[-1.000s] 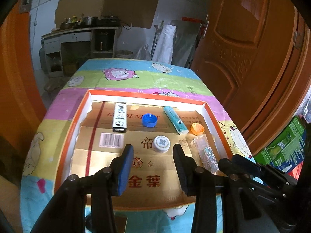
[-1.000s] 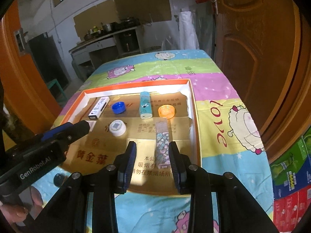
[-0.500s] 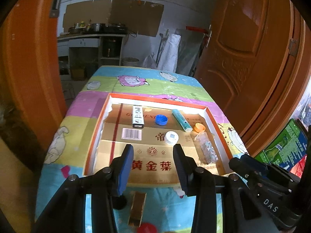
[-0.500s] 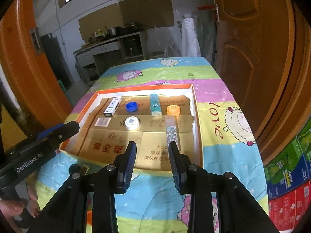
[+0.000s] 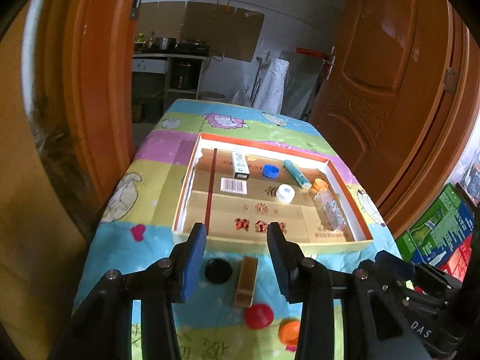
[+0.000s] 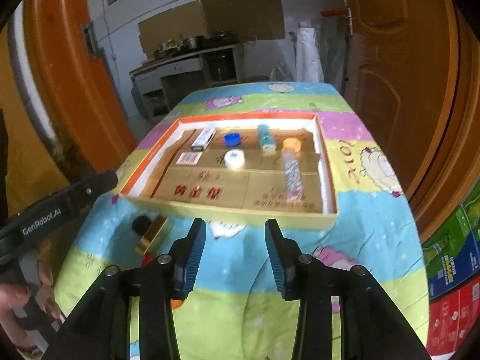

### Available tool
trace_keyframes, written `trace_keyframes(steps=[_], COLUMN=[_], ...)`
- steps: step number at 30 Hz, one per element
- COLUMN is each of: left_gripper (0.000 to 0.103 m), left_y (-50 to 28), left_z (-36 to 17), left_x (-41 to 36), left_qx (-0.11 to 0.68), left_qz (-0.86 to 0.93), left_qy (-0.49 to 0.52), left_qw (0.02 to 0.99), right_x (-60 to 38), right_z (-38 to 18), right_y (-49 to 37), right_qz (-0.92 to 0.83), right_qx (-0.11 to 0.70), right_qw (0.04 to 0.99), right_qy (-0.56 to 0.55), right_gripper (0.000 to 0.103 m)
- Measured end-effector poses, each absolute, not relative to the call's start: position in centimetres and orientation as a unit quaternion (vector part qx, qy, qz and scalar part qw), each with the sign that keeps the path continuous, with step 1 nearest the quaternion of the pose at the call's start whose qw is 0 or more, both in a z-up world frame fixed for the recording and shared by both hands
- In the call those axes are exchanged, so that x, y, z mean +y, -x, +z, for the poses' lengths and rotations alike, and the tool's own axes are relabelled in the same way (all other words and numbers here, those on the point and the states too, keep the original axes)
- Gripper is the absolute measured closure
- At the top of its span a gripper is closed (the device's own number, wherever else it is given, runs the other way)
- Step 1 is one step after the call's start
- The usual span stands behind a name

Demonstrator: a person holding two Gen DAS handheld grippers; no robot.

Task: Organize rigid objects
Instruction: 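Withdraw both tools from the tray box toward the gold block and orange cap, then grasp the gold block with the left gripper while the right grasps the orange cap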

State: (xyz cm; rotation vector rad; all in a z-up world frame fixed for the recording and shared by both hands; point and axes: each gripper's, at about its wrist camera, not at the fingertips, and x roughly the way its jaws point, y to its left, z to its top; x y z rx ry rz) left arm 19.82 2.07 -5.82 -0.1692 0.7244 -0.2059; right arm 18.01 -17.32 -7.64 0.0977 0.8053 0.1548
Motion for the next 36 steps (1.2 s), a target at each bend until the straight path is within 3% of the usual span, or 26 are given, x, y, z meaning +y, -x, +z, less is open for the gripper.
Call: trace_keyframes(steps=[24, 26, 36], left_gripper=[0.061, 0.061, 0.063], left_y=[-16.3, -16.4, -18.8], left_z=[-10.2, -10.3, -12.3], left_x=[2.2, 2.0, -0.7], left_qx=[0.385, 0.388, 0.420], left_qz=[-0.127, -0.130, -0.148], left_qy=[0.053, 0.051, 0.037], left_qw=[0.913, 0.911, 0.895], right_x=[-9.8, -9.8, -11.2], right_z=[-14.5, -14.8, -14.5], right_y=[-14.3, -14.5, -14.5], right_qz=[0.173, 0.177, 0.178], right_qx=[0.417, 0.424, 0.427], right_qw=[0.891, 0.887, 0.886], right_qy=[0.049, 0.045, 0.024], right_gripper=[0.060, 0.073, 0.073])
